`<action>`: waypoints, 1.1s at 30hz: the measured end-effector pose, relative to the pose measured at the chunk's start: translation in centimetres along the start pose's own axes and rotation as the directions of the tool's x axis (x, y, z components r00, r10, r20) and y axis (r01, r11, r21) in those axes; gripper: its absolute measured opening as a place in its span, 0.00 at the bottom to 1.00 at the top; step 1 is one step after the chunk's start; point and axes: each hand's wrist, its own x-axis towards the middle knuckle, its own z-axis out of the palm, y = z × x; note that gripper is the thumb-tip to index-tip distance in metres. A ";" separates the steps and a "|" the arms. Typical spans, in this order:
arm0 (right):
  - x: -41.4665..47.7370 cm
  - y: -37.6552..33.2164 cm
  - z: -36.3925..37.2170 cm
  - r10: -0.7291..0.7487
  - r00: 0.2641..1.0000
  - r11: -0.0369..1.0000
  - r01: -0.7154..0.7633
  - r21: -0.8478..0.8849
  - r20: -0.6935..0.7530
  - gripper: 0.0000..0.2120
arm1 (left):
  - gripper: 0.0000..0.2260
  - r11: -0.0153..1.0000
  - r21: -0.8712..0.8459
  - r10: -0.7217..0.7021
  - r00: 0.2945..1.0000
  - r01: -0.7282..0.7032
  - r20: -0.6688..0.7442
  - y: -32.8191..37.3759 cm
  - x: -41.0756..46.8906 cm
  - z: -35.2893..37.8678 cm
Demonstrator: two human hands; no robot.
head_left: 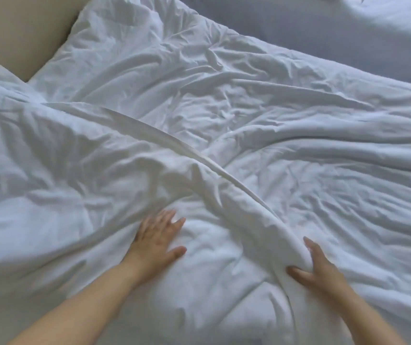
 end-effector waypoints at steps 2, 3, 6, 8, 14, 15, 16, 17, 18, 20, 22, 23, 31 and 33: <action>-1.4 2.4 -0.3 -0.036 0.998 0.987 0.027 0.158 0.055 0.38 | 0.25 0.993 -0.029 0.112 0.992 -0.113 -0.059 3.3 0.8 -0.2; -2.1 3.6 -0.4 -0.047 0.996 0.981 0.030 0.194 0.080 0.34 | 0.24 0.985 -0.062 0.151 0.979 -0.161 -0.136 4.9 1.4 -0.3; -4.5 7.6 -0.3 -0.057 0.985 0.970 0.017 0.242 0.162 0.25 | 0.22 0.948 0.015 0.311 0.911 -0.319 -0.270 9.9 4.1 -1.5; -6.0 10.4 -0.2 -0.055 0.976 0.972 0.004 0.235 0.211 0.22 | 0.27 0.926 0.137 0.372 0.910 -0.351 -0.181 13.6 6.0 -3.1; -9.3 16.3 -1.5 -0.018 0.970 0.963 -0.049 0.264 0.244 0.14 | 0.25 0.922 0.250 0.230 0.938 -0.296 0.260 18.8 9.8 -3.5; -9.7 16.6 -1.9 -0.027 0.968 0.968 -0.037 0.247 0.250 0.14 | 0.20 0.922 0.250 0.225 0.936 -0.294 0.271 19.0 9.9 -3.3; -9.9 17.0 -2.5 -0.047 0.969 0.976 -0.007 0.217 0.243 0.13 | 0.16 0.927 0.243 0.219 0.939 -0.285 0.265 19.2 10.0 -3.3; -10.0 17.0 -3.2 -0.085 0.976 0.983 0.050 0.177 0.202 0.12 | 0.13 0.931 0.236 0.227 0.948 -0.279 0.224 19.2 9.9 -3.6; -10.0 16.9 -4.4 -0.135 0.982 0.985 0.119 0.124 0.130 0.13 | 0.12 0.933 0.231 0.247 0.957 -0.277 0.150 19.1 9.8 -4.3; -9.4 15.7 -8.0 -0.227 0.969 0.973 0.231 0.027 -0.099 0.18 | 0.17 0.928 0.194 0.349 0.925 -0.318 -0.152 18.6 10.4 -6.8; -7.6 14.1 -12.8 -0.288 0.917 0.957 0.265 -0.118 -0.274 0.19 | 0.25 0.908 0.213 0.419 0.803 -0.361 -0.424 18.0 12.0 -10.2; -6.1 12.9 -15.2 -0.312 0.892 0.944 0.252 -0.212 -0.327 0.19 | 0.27 0.909 0.223 0.416 0.759 -0.352 -0.500 17.9 12.7 -12.2; 5.6 5.2 -21.9 -0.317 0.686 0.855 -0.091 -0.510 -0.655 0.30 | 0.26 0.997 0.057 -0.010 0.855 0.047 -0.519 20.0 16.6 -14.7; 6.8 5.3 -17.7 -0.313 0.770 0.836 -0.054 -0.546 -0.556 0.31 | 0.25 0.996 0.045 0.087 0.882 -0.075 -0.462 19.6 14.7 -9.5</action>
